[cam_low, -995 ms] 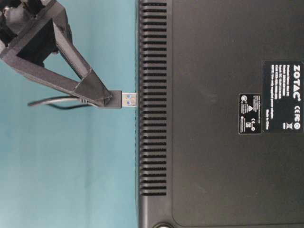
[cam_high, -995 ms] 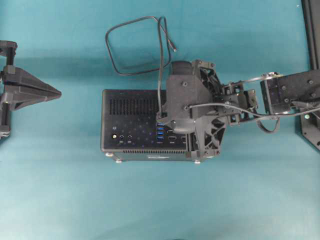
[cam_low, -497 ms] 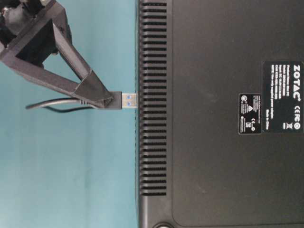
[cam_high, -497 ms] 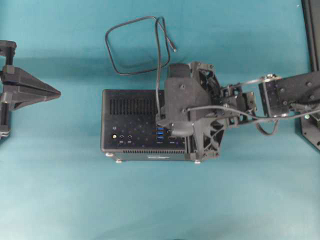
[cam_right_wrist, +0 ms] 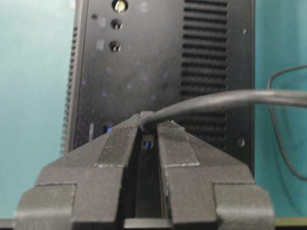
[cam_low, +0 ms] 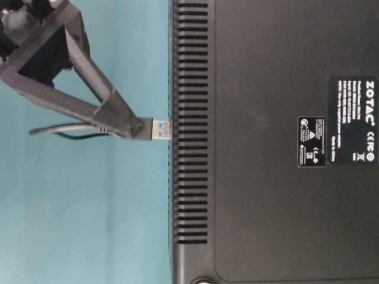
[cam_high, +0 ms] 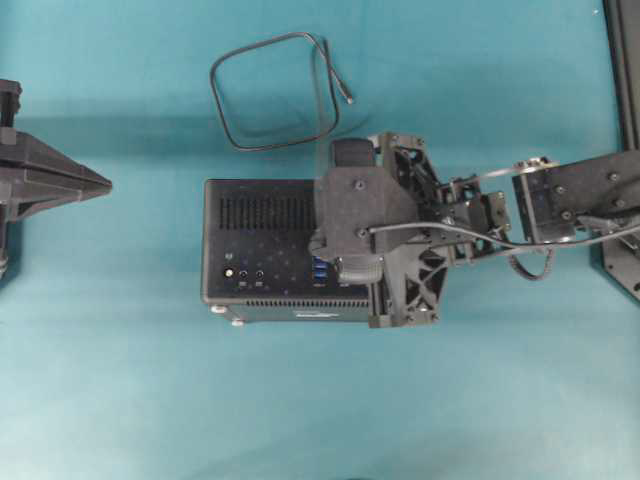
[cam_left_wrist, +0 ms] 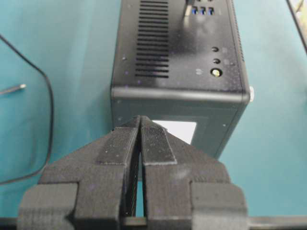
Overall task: Insert the USB into the PC box with both arms.
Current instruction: 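Align the held USB plug with the side port using the right gripper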
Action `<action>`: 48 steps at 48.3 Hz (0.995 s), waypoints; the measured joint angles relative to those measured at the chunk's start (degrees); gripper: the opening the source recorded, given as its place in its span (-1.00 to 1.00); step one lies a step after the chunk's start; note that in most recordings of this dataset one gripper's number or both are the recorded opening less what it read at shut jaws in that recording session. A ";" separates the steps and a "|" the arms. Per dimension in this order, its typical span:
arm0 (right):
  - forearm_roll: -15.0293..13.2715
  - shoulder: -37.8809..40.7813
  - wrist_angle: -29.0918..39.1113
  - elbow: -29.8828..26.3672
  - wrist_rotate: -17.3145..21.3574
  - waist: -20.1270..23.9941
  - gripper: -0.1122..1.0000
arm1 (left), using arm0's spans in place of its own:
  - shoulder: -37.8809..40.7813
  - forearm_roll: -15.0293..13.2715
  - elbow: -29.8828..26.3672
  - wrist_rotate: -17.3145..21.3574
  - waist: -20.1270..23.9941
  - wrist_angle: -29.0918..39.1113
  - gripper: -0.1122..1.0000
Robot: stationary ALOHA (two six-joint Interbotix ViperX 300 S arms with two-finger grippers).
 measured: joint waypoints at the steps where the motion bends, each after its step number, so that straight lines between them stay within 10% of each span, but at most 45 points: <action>1: 0.00 0.09 0.18 -0.09 0.00 0.00 -0.62 | 0.00 0.00 0.00 0.00 0.00 0.00 -0.80; 48: -1.93 2.72 7.29 -5.10 -0.09 0.70 -0.62 | -0.88 0.00 0.79 0.00 0.00 0.09 -0.80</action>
